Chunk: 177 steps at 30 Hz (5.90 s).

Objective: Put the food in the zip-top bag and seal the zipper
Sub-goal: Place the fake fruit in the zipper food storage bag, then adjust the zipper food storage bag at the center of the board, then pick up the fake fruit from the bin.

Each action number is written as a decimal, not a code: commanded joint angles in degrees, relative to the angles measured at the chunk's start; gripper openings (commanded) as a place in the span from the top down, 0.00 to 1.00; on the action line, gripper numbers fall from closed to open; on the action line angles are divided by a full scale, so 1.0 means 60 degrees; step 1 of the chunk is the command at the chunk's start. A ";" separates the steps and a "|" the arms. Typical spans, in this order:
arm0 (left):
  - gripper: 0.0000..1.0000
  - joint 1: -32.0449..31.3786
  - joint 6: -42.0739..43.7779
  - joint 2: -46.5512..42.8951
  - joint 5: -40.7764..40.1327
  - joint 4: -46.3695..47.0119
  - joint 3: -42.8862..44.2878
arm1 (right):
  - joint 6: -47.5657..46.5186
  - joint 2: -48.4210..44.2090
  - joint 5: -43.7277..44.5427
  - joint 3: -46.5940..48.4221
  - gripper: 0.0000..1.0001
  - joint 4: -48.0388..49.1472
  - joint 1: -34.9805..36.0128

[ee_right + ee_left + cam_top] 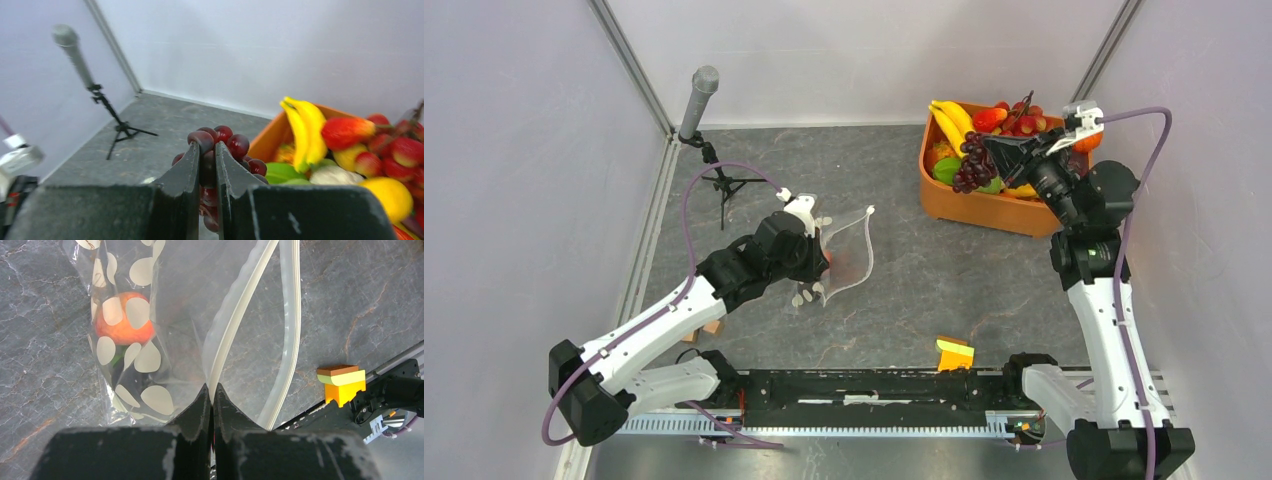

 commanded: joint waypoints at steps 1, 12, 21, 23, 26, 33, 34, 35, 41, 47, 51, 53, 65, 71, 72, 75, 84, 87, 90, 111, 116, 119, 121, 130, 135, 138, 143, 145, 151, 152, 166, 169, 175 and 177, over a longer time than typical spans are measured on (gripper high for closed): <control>0.94 0.0048 -0.0382 0.0056 0.0146 0.0406 0.0039 | 0.1227 -0.0312 -0.1589 0.0181 0.89 0.1848 0.0025; 0.94 0.0046 -0.0625 0.0151 0.0212 0.0463 0.0052 | 0.1368 -0.0041 -0.1647 -0.0034 0.89 0.2287 0.2048; 0.94 0.0042 -0.0753 0.0301 0.0268 0.0531 0.0228 | 0.1003 0.0530 -0.0735 -0.0203 0.88 0.2507 0.4377; 0.94 0.0052 -0.0787 0.0267 0.0247 0.0531 0.0228 | 0.0983 0.0666 -0.0630 -0.0321 0.88 0.2578 0.4831; 0.94 0.0041 -0.0832 0.0247 0.0220 0.0531 0.0228 | 0.0912 0.0939 -0.0417 -0.0577 0.88 0.2685 0.5495; 0.94 0.0044 -0.0811 0.0253 0.0245 0.0429 0.0313 | 0.0631 0.1701 0.0194 -0.0867 0.88 0.2809 0.6581; 0.94 0.0049 -0.0821 0.0253 0.0227 0.0428 0.0315 | 0.0579 0.1813 0.0283 -0.0856 0.88 0.2778 0.6656; 0.94 0.0051 -0.0813 0.0253 0.0210 0.0428 0.0326 | 0.0548 0.1882 0.0406 -0.0853 0.88 0.2745 0.6717; 0.94 0.0052 -0.0797 0.0249 0.0174 0.0399 0.0330 | 0.0043 0.1965 0.0934 -0.0421 0.88 0.2338 0.6875; 0.94 0.0052 -0.0813 0.0186 0.0209 0.0400 0.0395 | -0.0473 0.2188 0.1197 -0.0956 0.87 0.2159 0.6876; 0.94 0.0052 -0.0833 -0.0006 0.0209 0.0377 0.0432 | -0.1518 0.2147 0.0143 -0.2059 0.87 0.2684 0.6912; 0.94 0.0056 -0.0847 -0.0065 0.0146 0.0362 0.0445 | -0.2237 0.2077 -0.0661 -0.2297 0.87 0.2809 0.6935; 0.94 0.0054 -0.0819 -0.0004 0.0275 0.0355 0.0462 | -0.3286 0.3144 0.0129 -0.1267 0.84 0.2969 0.6934; 0.94 0.0054 -0.0817 -0.0050 0.0122 0.0327 0.0477 | -0.3314 0.3432 0.0469 -0.0964 0.83 0.4114 0.6935; 0.94 0.0054 -0.0805 -0.0044 0.0079 0.0293 0.0501 | -0.3301 0.3481 0.0102 -0.1010 0.82 0.4219 0.6960; 0.94 0.0055 -0.0819 -0.0077 -0.0092 0.0213 0.0564 | -0.3527 0.3646 -0.1003 -0.1507 0.76 0.3928 0.7125; 0.94 0.0094 -0.0921 -0.0358 -0.0631 0.0090 0.0568 | -0.4282 0.2916 -0.1568 -0.2220 0.23 0.2039 0.7268; 0.94 0.0098 -0.0933 -0.0445 -0.0728 0.0079 0.0537 | -0.3716 0.2216 -0.0843 -0.1977 0.22 0.2227 0.7259; 0.94 0.0112 -0.0924 -0.0458 -0.0807 0.0004 0.0535 | -0.3098 0.1592 0.1020 -0.1987 0.24 0.2079 0.7257; 0.94 0.0142 -0.0767 -0.0258 -0.0521 0.0058 0.0493 | 0.0779 0.1316 0.2637 -0.5170 0.28 0.2170 0.7833; 0.94 0.0142 -0.0784 -0.0362 -0.0487 0.0111 0.0406 | 0.1240 0.1994 0.2923 -0.5492 0.44 0.3002 0.8025; 0.94 0.0149 -0.0751 -0.0415 -0.0497 0.0070 0.0380 | 0.1289 0.2379 0.3113 -0.5344 0.60 0.2831 0.8134; 0.94 0.0156 -0.0744 -0.0473 -0.0527 0.0033 0.0338 | 0.1399 0.2308 0.3172 -0.5336 0.82 0.3000 0.8177; 0.94 0.0201 0.0164 -0.0415 -0.1022 -0.1064 0.1556 | 0.0117 0.1759 0.3635 -0.2513 1.00 0.1708 0.8140; 0.94 0.0212 0.0961 -0.0152 -0.1163 -0.2916 0.3177 | -0.0075 0.2264 0.2945 -0.0729 1.00 0.1349 0.7992; 0.92 0.0215 0.1112 -0.0281 -0.1600 -0.3090 0.3116 | 0.0125 0.2858 0.2819 -0.0301 1.00 0.1256 0.7792; 0.93 0.0215 0.0872 -0.0482 -0.1407 -0.3015 0.2867 | 0.0403 0.3356 0.2438 -0.0449 1.00 0.1692 0.7755; 0.93 0.0217 0.0772 -0.0545 -0.1425 -0.2878 0.2687 | 0.0420 0.3399 0.2850 -0.0706 1.00 0.1731 0.7755; 0.94 0.0215 0.0444 -0.0797 -0.0782 -0.2161 0.2214 | 0.0173 0.3716 0.3286 -0.1451 0.99 0.1497 0.7548; 0.94 0.0215 0.0420 -0.0724 -0.0754 -0.2110 0.2144 | 0.0197 0.3788 0.3329 -0.1637 0.98 0.1496 0.7484; 0.95 0.0211 0.0074 -0.0151 -0.0739 -0.1051 0.1099 | -0.0747 0.2912 0.3851 -0.1560 0.45 0.0323 0.7188; 0.95 0.0222 0.0049 -0.0215 -0.0749 -0.0946 0.1059 | -0.1244 0.2400 0.4255 -0.1191 0.37 -0.0259 0.7127; 0.95 0.0215 0.0042 -0.0367 -0.0607 -0.0831 0.0935 | -0.2319 0.0891 0.8278 -0.1011 0.26 -0.0976 0.6729; 0.95 0.0215 0.0061 -0.0413 -0.0578 -0.0784 0.0889 | -0.2670 0.0729 0.9096 -0.0741 0.25 -0.1203 0.6103</control>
